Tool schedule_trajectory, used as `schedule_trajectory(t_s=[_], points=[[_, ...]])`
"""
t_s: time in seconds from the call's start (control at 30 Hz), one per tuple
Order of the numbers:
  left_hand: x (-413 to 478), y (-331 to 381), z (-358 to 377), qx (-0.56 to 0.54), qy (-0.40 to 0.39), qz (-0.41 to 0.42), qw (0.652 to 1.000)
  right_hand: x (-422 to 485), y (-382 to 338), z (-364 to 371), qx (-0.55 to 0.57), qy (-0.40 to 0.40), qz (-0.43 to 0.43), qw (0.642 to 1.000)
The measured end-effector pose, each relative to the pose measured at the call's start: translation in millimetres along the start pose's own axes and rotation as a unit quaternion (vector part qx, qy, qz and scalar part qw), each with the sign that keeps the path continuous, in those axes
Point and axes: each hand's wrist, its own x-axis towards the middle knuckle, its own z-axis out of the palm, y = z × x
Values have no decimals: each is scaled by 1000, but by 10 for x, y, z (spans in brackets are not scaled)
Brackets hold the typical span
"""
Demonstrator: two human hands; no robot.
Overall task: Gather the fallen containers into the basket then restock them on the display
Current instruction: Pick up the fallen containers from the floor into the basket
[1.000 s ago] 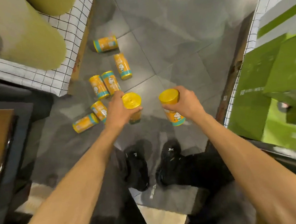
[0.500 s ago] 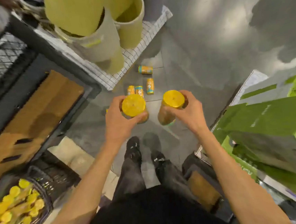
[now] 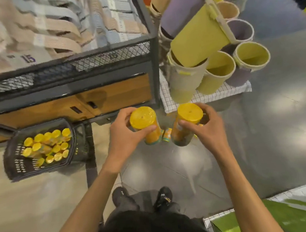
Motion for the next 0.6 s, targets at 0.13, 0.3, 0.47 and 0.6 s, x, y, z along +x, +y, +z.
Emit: schedule_trajectory(t_s=[0.13,0.3,0.47,0.6], points=[[-132,-71,-610,-1,71,5,997,-23,-424,489,-20,-63,-45,997],[-374,-259,-1490,7,137,6,991,-188,-882,1253,-26,-130,-103,986],[-723,-531,-2398,24,183,-13,983,-429,-1188,2050,-41,-193,-138,971],[-999,-808,-3054,33,222,-37,974,-613,-1371,2685,-60,-234,-164,956]])
